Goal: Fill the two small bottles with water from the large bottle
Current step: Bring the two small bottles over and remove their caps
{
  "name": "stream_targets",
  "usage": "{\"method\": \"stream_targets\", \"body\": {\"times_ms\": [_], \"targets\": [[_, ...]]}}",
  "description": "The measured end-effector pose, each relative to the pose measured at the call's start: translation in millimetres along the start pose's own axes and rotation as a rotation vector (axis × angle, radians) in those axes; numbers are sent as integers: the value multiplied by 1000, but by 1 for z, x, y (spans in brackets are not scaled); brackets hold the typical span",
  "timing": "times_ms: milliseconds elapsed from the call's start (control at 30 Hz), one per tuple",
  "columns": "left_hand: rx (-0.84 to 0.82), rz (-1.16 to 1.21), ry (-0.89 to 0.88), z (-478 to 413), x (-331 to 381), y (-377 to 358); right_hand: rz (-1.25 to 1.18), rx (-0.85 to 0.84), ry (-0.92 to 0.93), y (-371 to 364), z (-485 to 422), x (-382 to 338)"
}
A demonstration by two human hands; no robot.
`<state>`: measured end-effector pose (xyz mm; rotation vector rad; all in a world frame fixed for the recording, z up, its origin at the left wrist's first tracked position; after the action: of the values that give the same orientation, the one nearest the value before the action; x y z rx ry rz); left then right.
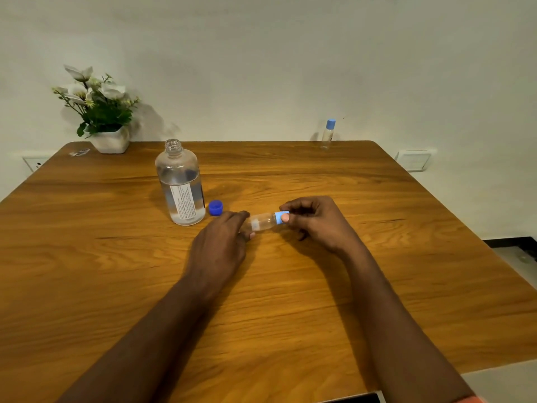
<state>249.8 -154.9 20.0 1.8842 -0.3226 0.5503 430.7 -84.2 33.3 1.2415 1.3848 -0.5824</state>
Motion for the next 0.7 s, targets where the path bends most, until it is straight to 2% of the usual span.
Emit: {"method": "stream_targets", "body": {"times_ms": [233,533,700], "targets": [[45,28,-24,0,2,1,12,72,132,9,1,-11],[1,-9,1,-6,3,-4,-35,69,142,-5,-1,-7],[25,111,72,-15,11,-5,-21,177,127,-7,-4,-5]]}}
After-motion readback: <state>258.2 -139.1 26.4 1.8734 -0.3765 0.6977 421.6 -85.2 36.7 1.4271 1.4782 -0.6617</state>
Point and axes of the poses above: each hand's wrist, its own z-axis away from the middle knuckle, its own y-axis out of the back of the hand, x = y × z, the point moved 4 cm from there along -z, towards the middle knuckle, and after that the axes turned 12 degrees about y, right-handed, at the moved point
